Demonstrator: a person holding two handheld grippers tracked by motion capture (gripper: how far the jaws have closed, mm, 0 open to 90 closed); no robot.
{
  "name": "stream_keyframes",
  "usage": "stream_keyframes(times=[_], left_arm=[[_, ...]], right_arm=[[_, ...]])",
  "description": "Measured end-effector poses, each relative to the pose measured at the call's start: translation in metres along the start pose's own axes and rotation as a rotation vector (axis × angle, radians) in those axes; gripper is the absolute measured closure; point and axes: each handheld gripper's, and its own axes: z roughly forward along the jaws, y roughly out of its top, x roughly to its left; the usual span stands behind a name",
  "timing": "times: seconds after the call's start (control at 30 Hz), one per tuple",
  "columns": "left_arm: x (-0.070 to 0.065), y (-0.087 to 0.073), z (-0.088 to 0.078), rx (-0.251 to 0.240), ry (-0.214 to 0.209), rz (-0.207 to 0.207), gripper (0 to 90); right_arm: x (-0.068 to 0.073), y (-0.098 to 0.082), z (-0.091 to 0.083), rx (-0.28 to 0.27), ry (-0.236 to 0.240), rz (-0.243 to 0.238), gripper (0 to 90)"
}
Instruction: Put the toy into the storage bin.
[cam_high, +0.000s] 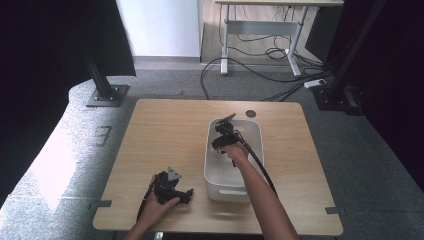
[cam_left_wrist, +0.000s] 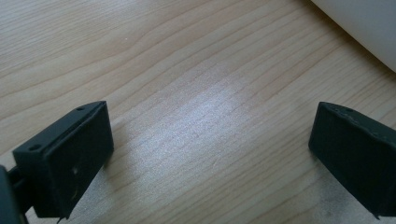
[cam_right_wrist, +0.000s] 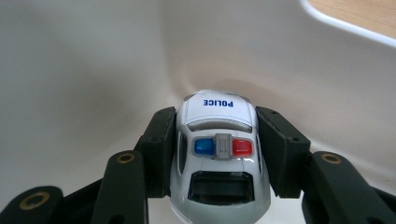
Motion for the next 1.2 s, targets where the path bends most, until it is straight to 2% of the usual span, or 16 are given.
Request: stream_keyframes(times=[0.57, 1.2], left_arm=[[0.000, 0.000, 0.000, -0.002, 0.000, 0.000, 0.0], [0.000, 0.000, 0.000, -0.002, 0.000, 0.000, 0.0]], right_arm=[[0.007, -0.006, 0.008, 0.040, 0.019, -0.026, 50.0], [0.002, -0.006, 0.013, 0.056, 0.000, -0.002, 49.7]])
